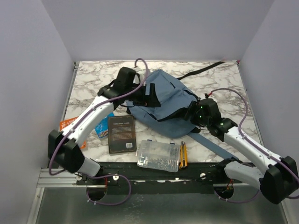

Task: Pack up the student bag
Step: Place the book in the student bag, then pick up the book from the center of the board.

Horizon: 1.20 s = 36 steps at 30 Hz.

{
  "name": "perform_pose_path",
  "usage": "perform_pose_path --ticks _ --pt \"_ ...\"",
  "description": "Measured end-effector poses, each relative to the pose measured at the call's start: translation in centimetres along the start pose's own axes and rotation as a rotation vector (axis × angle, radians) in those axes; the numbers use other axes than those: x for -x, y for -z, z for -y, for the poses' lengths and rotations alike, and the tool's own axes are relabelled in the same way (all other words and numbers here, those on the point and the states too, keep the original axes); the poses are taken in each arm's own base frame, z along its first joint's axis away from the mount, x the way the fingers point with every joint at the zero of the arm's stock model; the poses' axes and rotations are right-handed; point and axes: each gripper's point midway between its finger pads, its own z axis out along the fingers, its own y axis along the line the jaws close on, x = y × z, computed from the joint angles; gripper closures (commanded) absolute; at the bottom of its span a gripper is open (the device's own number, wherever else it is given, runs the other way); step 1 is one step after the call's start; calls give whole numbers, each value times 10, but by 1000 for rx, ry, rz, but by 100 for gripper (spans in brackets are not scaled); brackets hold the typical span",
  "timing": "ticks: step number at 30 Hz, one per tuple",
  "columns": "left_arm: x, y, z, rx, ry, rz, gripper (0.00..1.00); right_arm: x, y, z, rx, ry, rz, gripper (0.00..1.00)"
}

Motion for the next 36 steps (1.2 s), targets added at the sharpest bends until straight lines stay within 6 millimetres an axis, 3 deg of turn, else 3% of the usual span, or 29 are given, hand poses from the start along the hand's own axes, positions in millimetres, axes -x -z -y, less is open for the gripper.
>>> perform_pose_path --ticks 3,6,9,12,15,18,22,25,29,32,36 --pt "-15 40 -20 104 30 74 13 0 25 15 -66 59 -14 24" --pt "-44 88 -58 248 134 192 9 15 53 9 -64 81 8 26" --pt "-78 121 -96 390 272 300 2 43 77 -12 -25 102 58 26" --pt "-107 137 -117 480 377 376 2 67 93 -40 54 132 100 26" --pt "-126 146 -134 543 473 433 2 62 93 -75 188 162 55 26" --pt "-140 146 -153 598 589 451 2 27 81 -120 334 210 -52 25" --pt "-164 139 -181 666 730 436 2 -62 65 -184 524 278 -276 25" --pt "-186 130 -197 691 791 418 2 -115 55 -216 638 255 -403 25" --pt "-194 117 -207 670 811 429 2 -159 23 -225 642 209 -498 26" --pt "-198 106 -212 637 821 423 2 -187 -6 -211 574 195 -548 26" --pt "-194 100 -213 604 816 432 2 -204 -34 -190 476 196 -551 27"
